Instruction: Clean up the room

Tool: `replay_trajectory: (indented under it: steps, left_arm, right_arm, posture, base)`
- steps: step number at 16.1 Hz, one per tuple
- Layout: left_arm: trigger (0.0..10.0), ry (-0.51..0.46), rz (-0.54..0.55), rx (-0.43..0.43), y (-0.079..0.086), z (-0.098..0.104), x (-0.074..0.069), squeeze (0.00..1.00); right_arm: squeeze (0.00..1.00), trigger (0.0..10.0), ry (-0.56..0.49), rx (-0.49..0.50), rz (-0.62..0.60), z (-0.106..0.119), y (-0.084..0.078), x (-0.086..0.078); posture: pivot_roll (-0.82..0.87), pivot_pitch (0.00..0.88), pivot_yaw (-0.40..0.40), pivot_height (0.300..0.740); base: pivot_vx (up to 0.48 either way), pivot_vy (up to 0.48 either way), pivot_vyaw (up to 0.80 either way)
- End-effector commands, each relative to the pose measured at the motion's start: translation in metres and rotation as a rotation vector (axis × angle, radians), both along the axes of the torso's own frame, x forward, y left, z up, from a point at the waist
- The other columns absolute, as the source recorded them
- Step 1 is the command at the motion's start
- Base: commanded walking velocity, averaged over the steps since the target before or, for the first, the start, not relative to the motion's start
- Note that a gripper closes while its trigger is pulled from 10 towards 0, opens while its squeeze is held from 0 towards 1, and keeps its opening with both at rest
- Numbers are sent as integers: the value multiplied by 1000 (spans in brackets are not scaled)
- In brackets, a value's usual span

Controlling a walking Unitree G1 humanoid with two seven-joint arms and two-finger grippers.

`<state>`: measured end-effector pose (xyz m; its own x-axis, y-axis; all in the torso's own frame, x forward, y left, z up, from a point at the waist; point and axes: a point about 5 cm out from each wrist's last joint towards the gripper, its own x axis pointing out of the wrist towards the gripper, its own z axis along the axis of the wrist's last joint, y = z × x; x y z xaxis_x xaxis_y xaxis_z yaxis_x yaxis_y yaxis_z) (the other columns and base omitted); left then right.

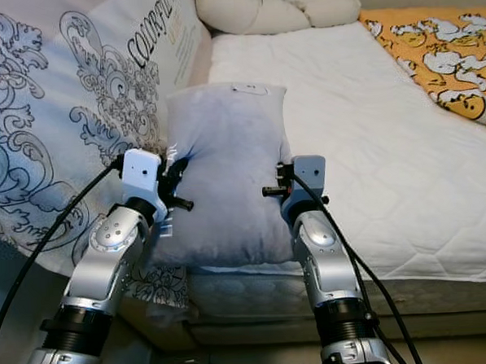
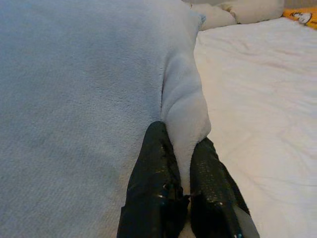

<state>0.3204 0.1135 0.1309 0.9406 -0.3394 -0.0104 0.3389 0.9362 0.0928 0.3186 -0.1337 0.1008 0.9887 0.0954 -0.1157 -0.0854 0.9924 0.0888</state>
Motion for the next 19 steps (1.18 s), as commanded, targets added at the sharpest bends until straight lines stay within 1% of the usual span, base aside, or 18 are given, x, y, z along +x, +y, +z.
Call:
replay_trajectory:
  steps: [1, 3, 5, 6, 13, 14, 15, 16, 19]
  left_arm:
    - [10000, -57, 15, -8, 4, 11, 3, 0]
    - [10000, -57, 11, -9, 3, 11, 3, 0]
    - [10000, -58, 7, -10, 1, 11, 3, 0]
    - [10000, -60, 5, -9, 0, 12, 3, 0]
    - [10000, -64, 13, -4, 1, 11, 4, 0]
    - [10000, -66, 17, -2, 2, 11, 4, 0]
    - [10000, -67, 19, -2, 3, 11, 4, 0]
    - [10000, -68, 19, -3, 3, 11, 4, 0]
    - [10000, -70, 18, 2, 3, 11, 5, 0]
  right_arm:
    - [0, 10000, -10, -18, -30, 4, -6, 2]
    - [0, 10000, -10, 1, -23, 5, -5, 3]
    - [0, 10000, 4, -8, -25, 3, -6, 3]
    - [0, 10000, 3, -28, -22, 3, -6, 4]
    - [0, 10000, 4, -45, 7, 3, -5, 7]
    - [0, 10000, -2, -86, 53, 4, -1, 7]
    - [0, 10000, -3, -109, 62, 4, 1, 7]
    - [0, 10000, 0, -114, 57, 3, 1, 7]
    - [0, 10000, 17, -99, 36, 1, -1, 8]
  posture:
    - [60, 0, 57, 740]
    - [60, 0, 56, 740]
    - [59, 0, 55, 740]
    - [59, 0, 55, 740]
    - [63, 0, 48, 740]
    - [65, 0, 45, 740]
    - [66, 0, 44, 740]
    - [66, 0, 44, 740]
    - [66, 0, 44, 740]
  base:
    - [300, 0, 0]
    - [311, 0, -209]
    - [315, 0, -800]
    - [319, 0, 0]
    - [317, 0, 0]
    - [319, 0, 0]
    - [319, 0, 800]
    - [319, 0, 800]
    - [311, 0, 0]
